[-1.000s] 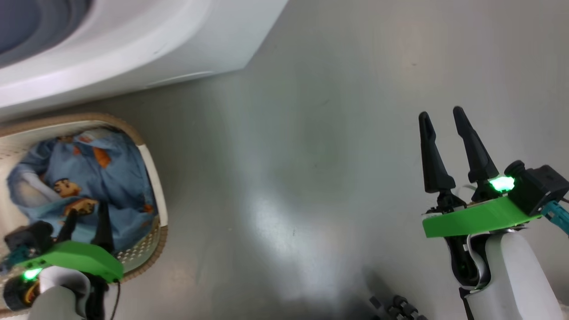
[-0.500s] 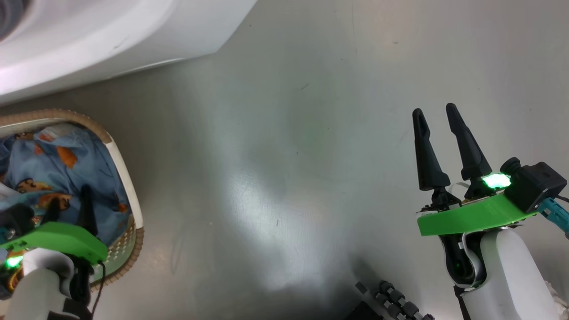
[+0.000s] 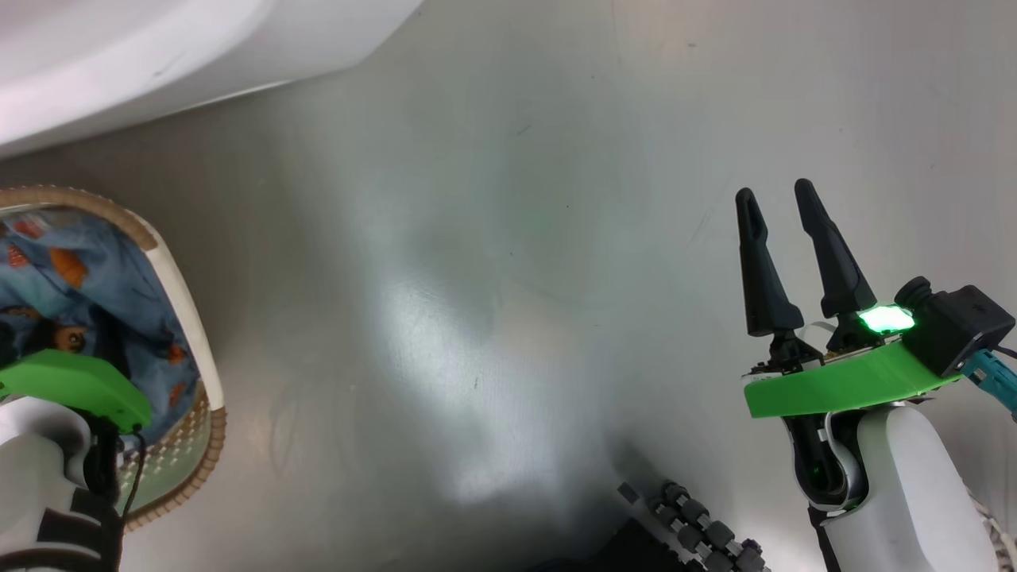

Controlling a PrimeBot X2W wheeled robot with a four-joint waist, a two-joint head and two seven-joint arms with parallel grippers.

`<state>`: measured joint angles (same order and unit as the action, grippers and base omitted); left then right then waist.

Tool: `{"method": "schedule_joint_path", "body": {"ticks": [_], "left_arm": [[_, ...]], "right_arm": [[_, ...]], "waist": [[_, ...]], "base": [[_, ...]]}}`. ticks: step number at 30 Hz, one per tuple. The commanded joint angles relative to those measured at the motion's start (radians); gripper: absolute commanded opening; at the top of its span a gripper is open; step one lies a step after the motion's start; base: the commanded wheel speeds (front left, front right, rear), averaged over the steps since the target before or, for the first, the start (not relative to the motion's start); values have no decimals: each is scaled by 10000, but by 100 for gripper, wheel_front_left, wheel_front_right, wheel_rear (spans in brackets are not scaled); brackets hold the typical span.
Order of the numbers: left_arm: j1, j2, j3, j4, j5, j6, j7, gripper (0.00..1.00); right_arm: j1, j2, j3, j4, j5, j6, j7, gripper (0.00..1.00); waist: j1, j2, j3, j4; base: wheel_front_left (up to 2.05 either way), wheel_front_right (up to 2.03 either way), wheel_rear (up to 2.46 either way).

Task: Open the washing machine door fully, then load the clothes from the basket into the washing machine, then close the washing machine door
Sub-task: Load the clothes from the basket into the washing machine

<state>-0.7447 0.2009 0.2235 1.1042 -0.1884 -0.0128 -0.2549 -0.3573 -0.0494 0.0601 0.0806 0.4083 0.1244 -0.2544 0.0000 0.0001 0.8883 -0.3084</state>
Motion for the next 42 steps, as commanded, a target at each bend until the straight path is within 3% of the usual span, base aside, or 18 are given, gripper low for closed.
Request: {"method": "schedule_joint_path", "body": {"ticks": [1,4,5,6,7,20,42], "left_arm": [[184,307,179,103,-13,93,10,100],[-38,329,60,450,32,165,284,96],[-103,320,43,542,19,173,338,48],[-155,311,18,620,16,180,359,7],[-193,297,2,695,4,183,374,0],[616,-209,35,447,-296,-97,-56,0],[3613,-1417,201,-5165,-90,-608,-67,0]], "right_arm": [[173,-9,192,-202,44,63,-74,100],[149,-9,156,-195,29,63,-74,100],[136,-9,148,-191,17,63,-74,100],[123,-9,136,-190,1,63,-74,100],[111,-9,122,-193,-15,63,-74,100],[207,-9,-207,-246,-452,63,-74,100],[697,-304,-309,-135,-722,63,-74,100]], "waist": [[0,-1,81,-50],[0,-1,106,-35],[0,-1,98,-17],[0,-1,79,8],[0,-1,48,39],[0,-1,-1385,783],[0,-1,-3570,1927]], "base": [[0,0,0],[0,0,0],[0,0,0],[0,0,0],[0,0,0],[0,0,0],[0,0,0]]}}
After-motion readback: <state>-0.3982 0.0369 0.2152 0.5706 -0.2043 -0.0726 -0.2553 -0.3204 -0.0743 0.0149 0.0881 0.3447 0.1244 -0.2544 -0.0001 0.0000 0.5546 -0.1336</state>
